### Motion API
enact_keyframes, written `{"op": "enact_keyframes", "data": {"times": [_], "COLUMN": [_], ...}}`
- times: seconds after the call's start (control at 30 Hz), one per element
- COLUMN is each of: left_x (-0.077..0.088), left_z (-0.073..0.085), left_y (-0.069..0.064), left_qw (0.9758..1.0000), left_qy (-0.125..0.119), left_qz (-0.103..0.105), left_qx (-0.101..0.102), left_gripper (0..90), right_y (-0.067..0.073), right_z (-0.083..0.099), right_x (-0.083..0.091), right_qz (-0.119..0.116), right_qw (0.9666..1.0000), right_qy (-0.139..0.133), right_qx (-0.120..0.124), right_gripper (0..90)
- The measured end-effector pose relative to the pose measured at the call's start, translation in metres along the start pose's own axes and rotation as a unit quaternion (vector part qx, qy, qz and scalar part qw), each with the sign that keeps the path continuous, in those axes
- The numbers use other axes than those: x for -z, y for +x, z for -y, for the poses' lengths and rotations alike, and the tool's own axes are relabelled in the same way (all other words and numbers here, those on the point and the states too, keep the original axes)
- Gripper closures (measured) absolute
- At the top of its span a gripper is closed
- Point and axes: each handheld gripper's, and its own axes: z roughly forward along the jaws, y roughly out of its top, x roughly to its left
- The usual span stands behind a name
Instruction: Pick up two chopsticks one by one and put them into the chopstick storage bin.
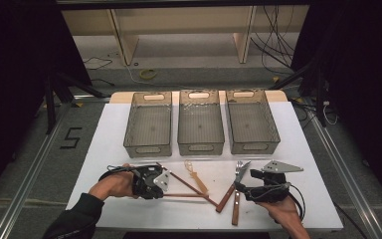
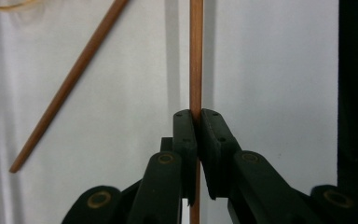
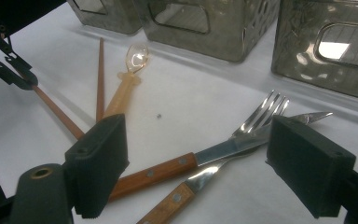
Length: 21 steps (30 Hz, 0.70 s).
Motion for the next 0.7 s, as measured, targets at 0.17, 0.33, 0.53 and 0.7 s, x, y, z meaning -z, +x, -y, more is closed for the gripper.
{"op": "enact_keyframes", "data": {"times": [0.17, 0.33, 0.53, 0.7], "left_x": [0.014, 0.028, 0.046, 0.060], "left_z": [0.004, 0.005, 0.006, 0.007], "left_y": [0.005, 0.011, 0.025, 0.041], "left_qw": [0.9981, 0.9893, 0.9725, 0.9572], "left_qy": [-0.035, -0.082, -0.127, -0.148], "left_qz": [-0.026, -0.058, -0.089, -0.108], "left_qx": [0.044, 0.106, 0.174, 0.224], "left_gripper": [84.5, 84.5, 84.5, 84.5], "right_y": [0.000, -0.001, -0.001, -0.002], "right_z": [0.000, 0.000, 0.000, 0.000], "right_x": [0.001, 0.000, 0.001, 0.001], "right_qz": [0.001, 0.001, 0.001, 0.001], "right_qw": [1.0000, 1.0000, 1.0000, 1.0000], "right_qy": [-0.003, -0.003, -0.004, -0.005], "right_qx": [-0.002, -0.004, -0.005, -0.007], "right_gripper": [21.3, 21.3, 21.3, 21.3]}}
